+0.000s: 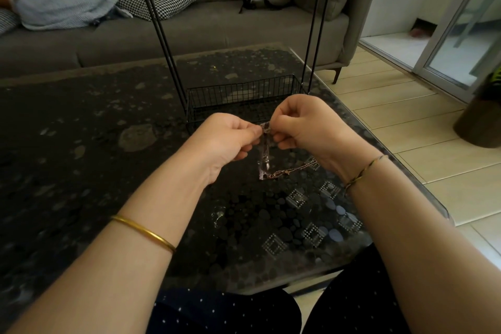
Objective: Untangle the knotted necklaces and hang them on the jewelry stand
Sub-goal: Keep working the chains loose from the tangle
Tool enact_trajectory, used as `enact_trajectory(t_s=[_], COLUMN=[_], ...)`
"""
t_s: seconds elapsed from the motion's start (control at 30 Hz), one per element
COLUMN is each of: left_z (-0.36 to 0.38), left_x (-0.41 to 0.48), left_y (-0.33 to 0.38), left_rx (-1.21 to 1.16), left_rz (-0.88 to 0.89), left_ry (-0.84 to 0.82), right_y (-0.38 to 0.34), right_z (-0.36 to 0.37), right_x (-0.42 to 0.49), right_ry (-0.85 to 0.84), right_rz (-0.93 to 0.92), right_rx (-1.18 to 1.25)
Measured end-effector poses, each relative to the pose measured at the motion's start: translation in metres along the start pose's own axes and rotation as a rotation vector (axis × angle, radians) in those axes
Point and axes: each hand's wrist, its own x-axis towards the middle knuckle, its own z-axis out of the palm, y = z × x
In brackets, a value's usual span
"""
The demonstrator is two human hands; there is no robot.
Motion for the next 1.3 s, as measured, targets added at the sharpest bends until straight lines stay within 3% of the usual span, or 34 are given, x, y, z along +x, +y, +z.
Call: enact_trajectory(t_s=[0.27, 0.57, 0.73, 0.9, 1.07, 1.3], left_z=[0.0051, 0.0042, 0.0044, 0.003, 0.0003, -0.0026], left_x=[-0.0011, -0.0015, 0.0005, 0.0005, -0.0015, -0.0002], left_y=[0.001, 0.0054, 0.0033, 0.0044, 0.0054, 0.006], left_rx=[0.193, 0.08, -0.057, -0.048, -0.018, -0.258], left_rz=[0.219, 0.08, 0.029, -0.008, -0.032, -0.117], left_ry=[0.158, 0.059, 0.118, 0.019, -0.047, -0.001], right_y=[0.0004, 0.0003, -0.0023, -0.0008, -0.0001, -0.0013], right_z=[-0.0004, 0.0016, 0.0006, -0.0004, 0.0001, -0.0005], right_x=[-0.0011, -0.0022, -0.0029, -0.0022, -0.0019, -0.0031], right_ry=[-0.034, 0.071, -0.048, 0.049, 0.035, -0.023], right_rz=[0.032, 0.002, 0.068, 0.065, 0.075, 0.055], right_rx=[-0.076, -0.076, -0.114, -0.018, 0.008, -0.135])
